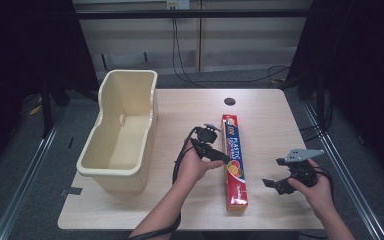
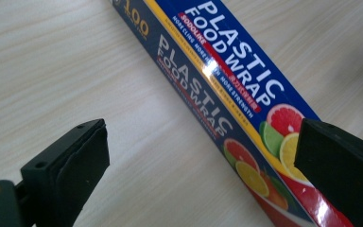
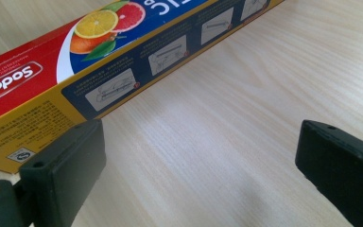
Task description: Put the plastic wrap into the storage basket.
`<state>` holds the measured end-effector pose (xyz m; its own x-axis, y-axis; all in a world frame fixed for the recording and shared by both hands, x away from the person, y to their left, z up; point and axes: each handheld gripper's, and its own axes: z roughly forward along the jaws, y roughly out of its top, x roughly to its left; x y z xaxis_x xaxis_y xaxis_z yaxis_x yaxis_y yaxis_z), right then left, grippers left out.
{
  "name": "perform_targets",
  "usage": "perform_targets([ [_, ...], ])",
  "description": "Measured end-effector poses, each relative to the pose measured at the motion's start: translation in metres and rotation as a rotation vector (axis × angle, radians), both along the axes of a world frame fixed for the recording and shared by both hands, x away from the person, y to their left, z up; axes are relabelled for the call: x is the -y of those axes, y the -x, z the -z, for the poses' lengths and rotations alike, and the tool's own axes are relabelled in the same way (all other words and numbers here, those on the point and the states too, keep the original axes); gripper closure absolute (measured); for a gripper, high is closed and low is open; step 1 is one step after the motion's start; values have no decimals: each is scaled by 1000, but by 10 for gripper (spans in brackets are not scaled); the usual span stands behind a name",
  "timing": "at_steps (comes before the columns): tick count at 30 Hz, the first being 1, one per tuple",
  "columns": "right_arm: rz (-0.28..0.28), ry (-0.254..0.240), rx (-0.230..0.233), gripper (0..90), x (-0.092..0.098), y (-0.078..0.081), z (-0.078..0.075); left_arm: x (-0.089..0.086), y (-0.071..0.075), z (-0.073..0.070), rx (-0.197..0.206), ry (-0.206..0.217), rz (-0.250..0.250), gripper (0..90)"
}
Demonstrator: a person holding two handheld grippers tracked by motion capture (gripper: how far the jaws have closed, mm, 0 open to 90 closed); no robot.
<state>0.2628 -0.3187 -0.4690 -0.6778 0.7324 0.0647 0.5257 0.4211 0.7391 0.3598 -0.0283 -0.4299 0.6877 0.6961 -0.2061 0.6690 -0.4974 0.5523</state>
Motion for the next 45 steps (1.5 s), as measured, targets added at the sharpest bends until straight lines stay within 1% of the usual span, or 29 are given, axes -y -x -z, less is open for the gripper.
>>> perform_targets([
  [1,-4,-3,3,24,0,0,0,3,-2,0,-2,1,-1,36],
  [2,-7,-4,1,24,0,0,0,5,-3,1,-3,-9,2,36],
  [3,-5,-1,1,24,0,0,-1,8,-3,2,1,-1,-6,36],
  [5,-2,-2,5,24,0,1,-1,12,-5,3,-12,10,-4,36],
  [9,-1,-1,8,24,0,1,-2,20,-7,5,-23,5,10,36],
  [10,-3,-2,8,24,0,1,-2,23,-8,6,-29,18,2,36],
  [11,-8,-7,6,24,0,1,-2,24,-9,6,-31,19,1,36],
  [14,-10,-10,8,24,1,2,-3,31,-10,5,-31,-1,5,36],
  [17,-4,-11,10,24,1,2,-3,36,-11,5,-33,-1,9,36],
  [18,-5,-11,13,24,1,2,-3,39,-11,6,-36,12,-10,36],
  [19,-5,-12,12,25,1,2,-3,41,-12,6,-35,14,-5,36],
  [20,-4,-11,12,25,1,2,-3,42,-12,5,-39,4,-3,36],
  [21,-3,-10,14,24,1,2,-3,44,-12,6,-40,14,-9,36],
  [24,-4,-12,14,24,1,2,-3,48,-12,8,-42,19,-13,36],
  [25,-4,-13,13,24,1,2,-3,49,-13,8,-47,4,2,34],
  [26,-3,-14,15,24,1,2,-3,51,-12,10,-44,12,-11,34],
  [27,-3,-15,16,24,1,2,-3,52,-12,10,-45,8,-13,34],
  [28,-3,-16,15,24,1,2,-3,52,-12,10,-46,-4,0,34],
  [31,-2,-17,17,24,1,2,-3,56,-12,13,-48,-12,3,34],
  [32,0,-16,19,24,1,2,-3,58,-11,15,-46,4,-17,34],
  [33,0,-16,20,24,1,2,-3,57,-12,15,-46,-16,3,34],
  [34,0,-16,20,24,1,2,-3,57,-12,15,-46,-16,3,34],
  [35,1,-18,21,24,1,3,-4,60,-10,18,-46,-3,-17,35],
  [36,1,-20,19,24,1,3,-4,60,-11,19,-40,-20,-11,37],
  [38,1,-21,20,24,1,3,-4,61,-10,20,-43,-19,-19,50],
  [40,1,-25,20,24,2,2,-4,64,-10,22,-46,-34,-10,56],
  [42,2,-24,18,24,1,2,-4,66,-9,24,-48,-26,-17,62],
  [43,2,-23,22,24,1,2,-4,65,-10,24,-46,-50,0,68],
  [45,2,-24,21,24,1,2,-4,66,-9,26,-51,-40,-18,89],
])
